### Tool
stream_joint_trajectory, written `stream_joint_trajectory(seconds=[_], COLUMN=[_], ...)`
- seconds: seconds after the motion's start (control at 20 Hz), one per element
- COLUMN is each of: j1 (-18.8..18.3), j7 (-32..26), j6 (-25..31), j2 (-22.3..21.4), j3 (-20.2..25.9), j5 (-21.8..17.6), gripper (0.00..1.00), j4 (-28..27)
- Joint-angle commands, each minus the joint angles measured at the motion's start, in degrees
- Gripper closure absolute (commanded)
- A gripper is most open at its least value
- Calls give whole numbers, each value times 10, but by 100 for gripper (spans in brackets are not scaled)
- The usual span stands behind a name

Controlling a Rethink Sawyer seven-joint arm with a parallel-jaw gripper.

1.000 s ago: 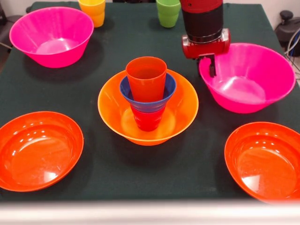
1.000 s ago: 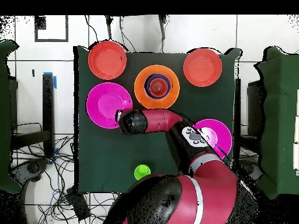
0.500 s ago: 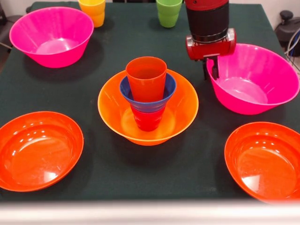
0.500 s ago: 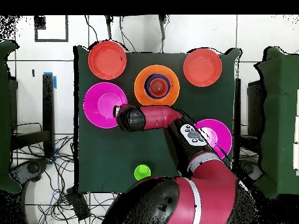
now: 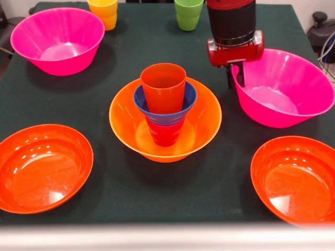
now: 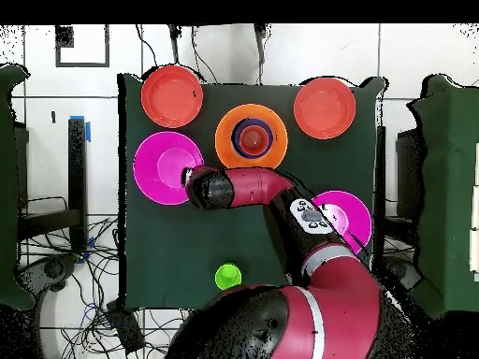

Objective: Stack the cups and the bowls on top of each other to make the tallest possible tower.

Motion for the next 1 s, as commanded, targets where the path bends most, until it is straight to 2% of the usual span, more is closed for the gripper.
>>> stream_joint_trajectory(seconds=[0.05,0.2,0.55,1.0], j1=[-36,-46,-24,-9], j7=[-53,-57,-52,-40], j6=[112,153,224,243], j2=[-77,-110,-125,-117], j3=[54,73,71,82], j5=[9,26,22,25], gripper=[100,100,100,100], j4=[28,38,1,-25])
